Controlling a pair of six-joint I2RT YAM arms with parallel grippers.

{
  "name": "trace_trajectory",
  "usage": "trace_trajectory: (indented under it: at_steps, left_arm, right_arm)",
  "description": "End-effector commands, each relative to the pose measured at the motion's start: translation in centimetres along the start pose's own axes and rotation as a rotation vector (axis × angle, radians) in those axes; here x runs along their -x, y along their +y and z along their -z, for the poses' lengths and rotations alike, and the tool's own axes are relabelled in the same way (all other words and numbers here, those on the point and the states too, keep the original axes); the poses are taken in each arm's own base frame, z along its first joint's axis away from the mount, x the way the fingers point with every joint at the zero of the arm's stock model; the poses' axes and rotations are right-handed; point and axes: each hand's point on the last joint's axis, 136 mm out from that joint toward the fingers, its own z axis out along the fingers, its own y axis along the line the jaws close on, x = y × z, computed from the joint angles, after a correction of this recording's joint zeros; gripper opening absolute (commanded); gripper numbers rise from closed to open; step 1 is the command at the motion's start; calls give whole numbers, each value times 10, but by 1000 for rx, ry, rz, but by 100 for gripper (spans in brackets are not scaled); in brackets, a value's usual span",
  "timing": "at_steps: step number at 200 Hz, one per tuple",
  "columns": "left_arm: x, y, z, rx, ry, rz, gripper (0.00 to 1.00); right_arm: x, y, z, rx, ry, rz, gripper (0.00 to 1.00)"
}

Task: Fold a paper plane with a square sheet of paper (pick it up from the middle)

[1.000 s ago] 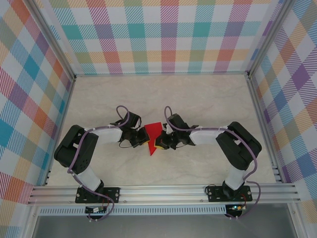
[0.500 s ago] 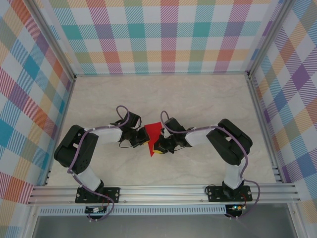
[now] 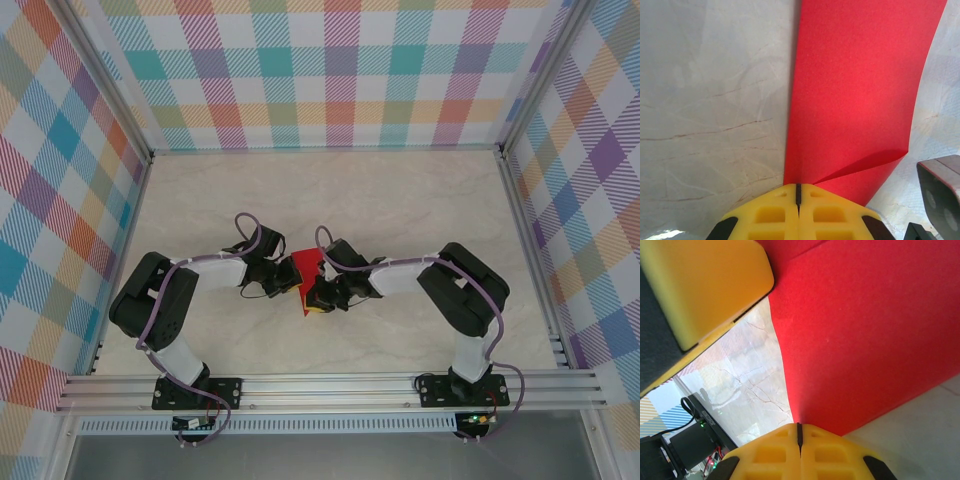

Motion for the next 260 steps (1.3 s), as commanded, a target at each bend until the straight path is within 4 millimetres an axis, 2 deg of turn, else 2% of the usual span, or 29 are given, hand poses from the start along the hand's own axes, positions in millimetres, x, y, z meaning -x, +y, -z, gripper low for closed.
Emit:
trace_trajectory:
  at_steps: [1,26,60,81,111,136,182,211,248,260]
  left_arm:
    - [-18,48,-8,173,36,44,0]
    - [-18,47,-8,173,35,44,0]
    - [-17,47,-7,171,33,46,0]
    - [-17,47,-7,171,33,44,0]
    - [-17,47,-8,172,33,45,0]
    - [-18,48,-8,173,34,46,0]
    - [-18,48,-7,174,32,46,0]
    - [-17,48,-7,173,31,44,0]
    - [-17,47,-7,174,32,46,0]
    - [-17,47,-7,172,31,44,0]
  right_arm:
    - [0,-13,-8,-60,9,13,0]
    - [0,-20,-10,-108,12,10,0]
    - [-2,3,-4,-57,1,77,0]
    - [-6,7,-4,-38,12,90,0]
    - [-11,-6,-12,-65,37,72,0]
    - [-15,-7,-13,-75,45,76,0]
    - [-12,16,-2,-30,14,140,0]
    - [-14,9,-9,-42,35,121,0]
    - [-19,-14,-20,-123,67,85,0]
    - [-19,-12,-19,-119,68,89,0]
